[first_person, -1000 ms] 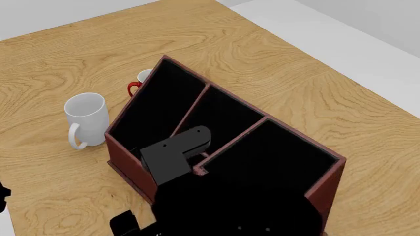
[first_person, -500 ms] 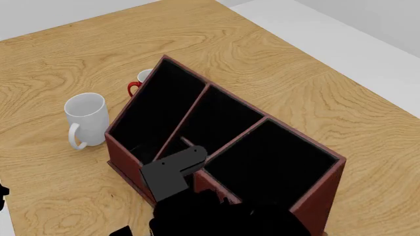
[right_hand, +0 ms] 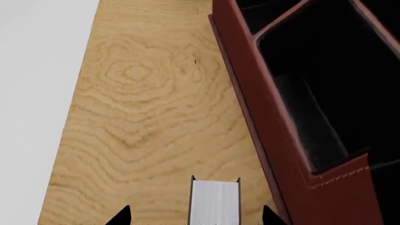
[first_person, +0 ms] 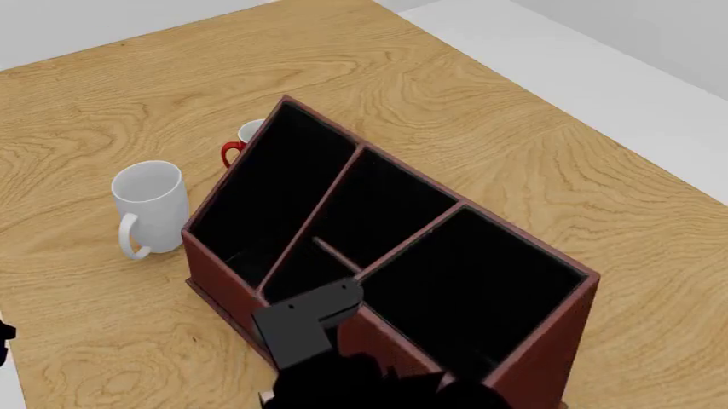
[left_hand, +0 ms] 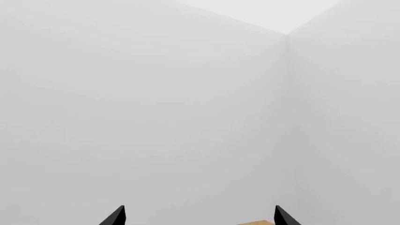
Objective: Pick up the book and place it in the right compartment of the caddy.
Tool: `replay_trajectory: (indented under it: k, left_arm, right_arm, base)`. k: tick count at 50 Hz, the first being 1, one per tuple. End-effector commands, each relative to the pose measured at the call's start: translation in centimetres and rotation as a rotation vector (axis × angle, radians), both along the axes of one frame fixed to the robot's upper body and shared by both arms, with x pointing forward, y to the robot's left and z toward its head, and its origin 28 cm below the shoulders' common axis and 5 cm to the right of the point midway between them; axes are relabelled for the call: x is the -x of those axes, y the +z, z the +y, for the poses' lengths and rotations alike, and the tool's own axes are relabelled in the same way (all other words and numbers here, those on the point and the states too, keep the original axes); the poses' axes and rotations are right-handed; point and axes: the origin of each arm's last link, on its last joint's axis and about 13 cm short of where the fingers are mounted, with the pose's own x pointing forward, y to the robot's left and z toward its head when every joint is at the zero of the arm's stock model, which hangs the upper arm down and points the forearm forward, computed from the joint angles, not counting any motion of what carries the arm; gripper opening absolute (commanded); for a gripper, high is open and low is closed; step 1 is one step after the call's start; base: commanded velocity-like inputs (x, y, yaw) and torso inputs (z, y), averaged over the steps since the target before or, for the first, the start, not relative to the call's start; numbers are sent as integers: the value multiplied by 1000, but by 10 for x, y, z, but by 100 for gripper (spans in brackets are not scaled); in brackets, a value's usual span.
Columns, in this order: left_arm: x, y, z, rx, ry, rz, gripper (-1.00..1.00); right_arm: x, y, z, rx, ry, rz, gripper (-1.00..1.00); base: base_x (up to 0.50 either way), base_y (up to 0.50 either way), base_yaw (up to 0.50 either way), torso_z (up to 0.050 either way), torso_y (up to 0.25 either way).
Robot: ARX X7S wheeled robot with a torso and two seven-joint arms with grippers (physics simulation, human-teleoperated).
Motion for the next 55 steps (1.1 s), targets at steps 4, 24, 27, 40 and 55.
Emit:
replay_trajectory:
  k: [4,24,27,40,55]
  left_arm:
    - [0,0,0,-3,-1,2,100]
    - [0,0,0,-6,4,0,100]
    - [0,0,0,-5,5,-2,100]
    - [0,0,-1,-9,4,-1,100]
    - [1,1,0,-4,6,-4,100]
  right_arm:
    - [-4,-14,-2,0,-13,31,100]
    - [-7,-31,1,12,-9,72,100]
    - [-7,-32,1,11,-9,74,100]
    - [-7,-37,0,20,-12,94,-100]
    - [-2,-27,3,39,11,45,-100]
  base:
    - [0,0,0,0,0]
    - [0,0,0,0,0]
    - [0,0,0,0,0]
    - [0,0,0,0,0]
    - [0,1,2,0,0]
